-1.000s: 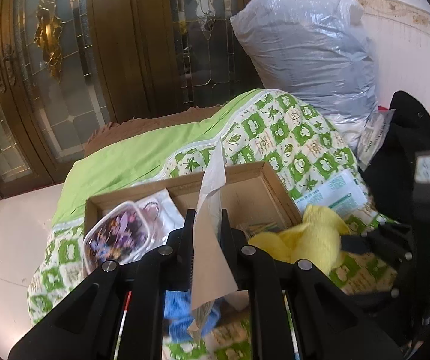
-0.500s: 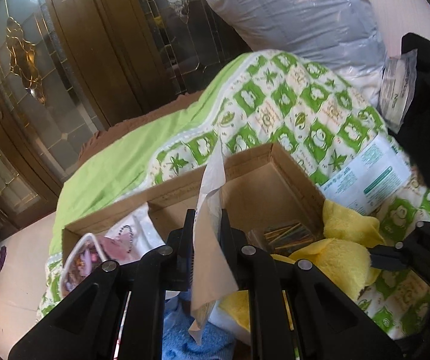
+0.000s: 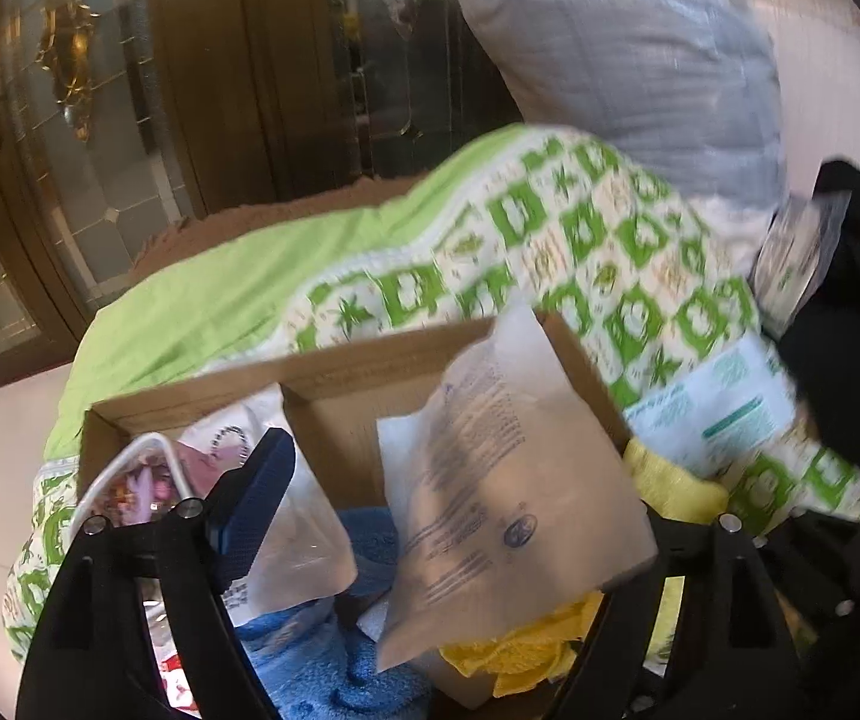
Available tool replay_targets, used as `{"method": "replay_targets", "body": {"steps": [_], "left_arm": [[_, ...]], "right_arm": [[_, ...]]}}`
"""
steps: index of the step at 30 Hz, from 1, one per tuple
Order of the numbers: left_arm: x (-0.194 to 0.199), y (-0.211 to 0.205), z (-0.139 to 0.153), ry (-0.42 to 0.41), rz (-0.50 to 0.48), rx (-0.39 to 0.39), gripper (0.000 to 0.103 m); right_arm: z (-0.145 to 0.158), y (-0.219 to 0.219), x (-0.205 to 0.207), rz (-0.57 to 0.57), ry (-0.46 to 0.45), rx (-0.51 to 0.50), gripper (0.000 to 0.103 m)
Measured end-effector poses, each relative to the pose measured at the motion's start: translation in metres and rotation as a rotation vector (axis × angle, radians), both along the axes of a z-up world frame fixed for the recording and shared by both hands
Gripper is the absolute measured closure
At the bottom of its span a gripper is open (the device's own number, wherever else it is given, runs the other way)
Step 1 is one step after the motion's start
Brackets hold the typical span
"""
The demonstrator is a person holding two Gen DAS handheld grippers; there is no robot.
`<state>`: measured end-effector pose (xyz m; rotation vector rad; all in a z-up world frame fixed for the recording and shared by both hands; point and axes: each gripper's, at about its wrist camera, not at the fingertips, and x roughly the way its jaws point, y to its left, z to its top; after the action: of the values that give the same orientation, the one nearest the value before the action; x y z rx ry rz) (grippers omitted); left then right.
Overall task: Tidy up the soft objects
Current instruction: 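Lower the paper bag and yellow towel into the lid and open both tools, then move the left tool to the white printed sachet while the right tool reaches the Dole packet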
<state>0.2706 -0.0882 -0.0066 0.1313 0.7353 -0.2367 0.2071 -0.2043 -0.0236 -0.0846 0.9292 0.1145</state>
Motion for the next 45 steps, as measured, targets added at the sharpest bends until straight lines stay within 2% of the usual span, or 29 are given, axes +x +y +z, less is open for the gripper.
{"method": "replay_targets", "body": {"steps": [5, 9, 14, 19, 24, 27, 34, 41, 45], "left_arm": [[-0.013, 0.013, 0.018, -0.022, 0.014, -0.033, 0.021], [-0.024, 0.029, 0.024, -0.003, 0.03, -0.078, 0.02], [-0.049, 0.049, 0.028, -0.008, 0.054, -0.105, 0.02], [-0.081, 0.073, 0.028, -0.012, 0.079, -0.118, 0.02], [-0.107, 0.091, 0.017, 0.021, 0.112, -0.128, 0.02], [-0.127, 0.105, 0.006, 0.041, 0.138, -0.166, 0.02], [-0.16, 0.138, -0.016, 0.088, 0.208, -0.129, 0.02], [-0.188, 0.166, -0.029, 0.107, 0.273, -0.105, 0.02], [-0.203, 0.176, -0.04, 0.134, 0.293, -0.094, 0.02]], "right_arm": [[-0.004, 0.004, 0.002, 0.004, 0.003, -0.003, 0.044], [-0.01, 0.007, 0.008, 0.003, 0.017, 0.01, 0.04], [-0.006, 0.001, 0.003, -0.002, 0.004, 0.078, 0.027], [-0.004, -0.001, -0.012, -0.01, -0.006, 0.08, 0.015], [0.0, 0.0, -0.029, -0.026, 0.001, 0.076, 0.014], [0.002, 0.0, -0.037, -0.029, 0.001, 0.073, 0.014], [0.005, -0.002, -0.058, -0.031, 0.026, 0.072, 0.014], [0.003, 0.015, -0.082, 0.042, 0.077, 0.045, 0.012], [-0.002, 0.027, -0.088, 0.118, 0.148, 0.04, 0.011]]}}
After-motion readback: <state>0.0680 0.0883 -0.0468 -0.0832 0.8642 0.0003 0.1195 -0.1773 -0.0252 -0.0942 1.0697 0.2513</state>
